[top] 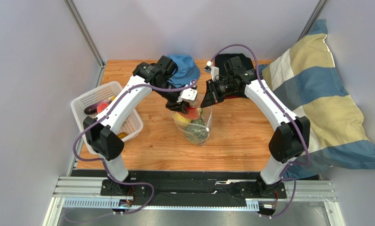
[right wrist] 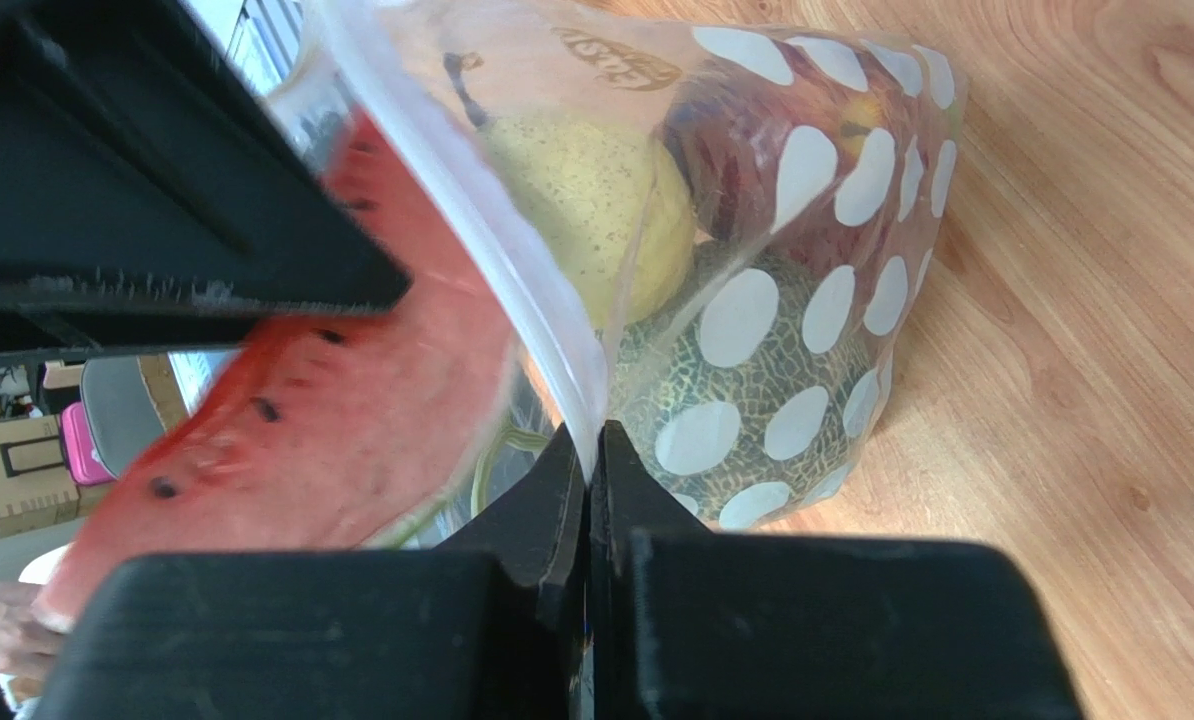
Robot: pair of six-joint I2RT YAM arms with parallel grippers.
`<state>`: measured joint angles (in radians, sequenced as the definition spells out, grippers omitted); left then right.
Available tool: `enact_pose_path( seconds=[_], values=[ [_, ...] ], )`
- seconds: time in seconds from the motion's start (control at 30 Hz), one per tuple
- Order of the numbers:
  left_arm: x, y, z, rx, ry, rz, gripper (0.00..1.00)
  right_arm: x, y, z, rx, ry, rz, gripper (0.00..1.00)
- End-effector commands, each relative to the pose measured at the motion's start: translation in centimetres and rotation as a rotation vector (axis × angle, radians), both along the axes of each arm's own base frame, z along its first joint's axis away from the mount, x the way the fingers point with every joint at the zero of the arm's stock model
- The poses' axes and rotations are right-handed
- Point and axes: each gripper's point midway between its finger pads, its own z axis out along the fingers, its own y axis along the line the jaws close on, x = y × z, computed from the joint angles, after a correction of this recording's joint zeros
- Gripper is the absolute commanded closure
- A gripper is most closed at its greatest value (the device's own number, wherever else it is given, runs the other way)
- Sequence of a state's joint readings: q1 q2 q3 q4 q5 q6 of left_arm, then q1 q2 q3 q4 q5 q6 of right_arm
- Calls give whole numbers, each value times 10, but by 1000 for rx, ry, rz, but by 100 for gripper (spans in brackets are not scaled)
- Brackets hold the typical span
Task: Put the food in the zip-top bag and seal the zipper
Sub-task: Place the fake fruit in the zipper food storage bag.
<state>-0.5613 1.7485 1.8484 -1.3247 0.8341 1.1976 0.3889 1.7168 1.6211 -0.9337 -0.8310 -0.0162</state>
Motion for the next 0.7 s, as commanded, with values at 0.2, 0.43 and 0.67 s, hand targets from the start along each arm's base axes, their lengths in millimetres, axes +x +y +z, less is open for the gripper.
enact_pose_path(
  seconds=[0.2, 0.43, 0.67],
  values=[
    [-18, 27, 21, 123, -47, -83, 8, 4, 4, 29, 61, -79, 37, 100],
    [-37, 32, 16, 119, -112, -180, 16, 2, 6, 28, 71, -67, 52, 100],
    [-37, 16, 3, 173, -117, -248, 37, 2, 7, 27, 74, -50, 60, 100]
  ],
)
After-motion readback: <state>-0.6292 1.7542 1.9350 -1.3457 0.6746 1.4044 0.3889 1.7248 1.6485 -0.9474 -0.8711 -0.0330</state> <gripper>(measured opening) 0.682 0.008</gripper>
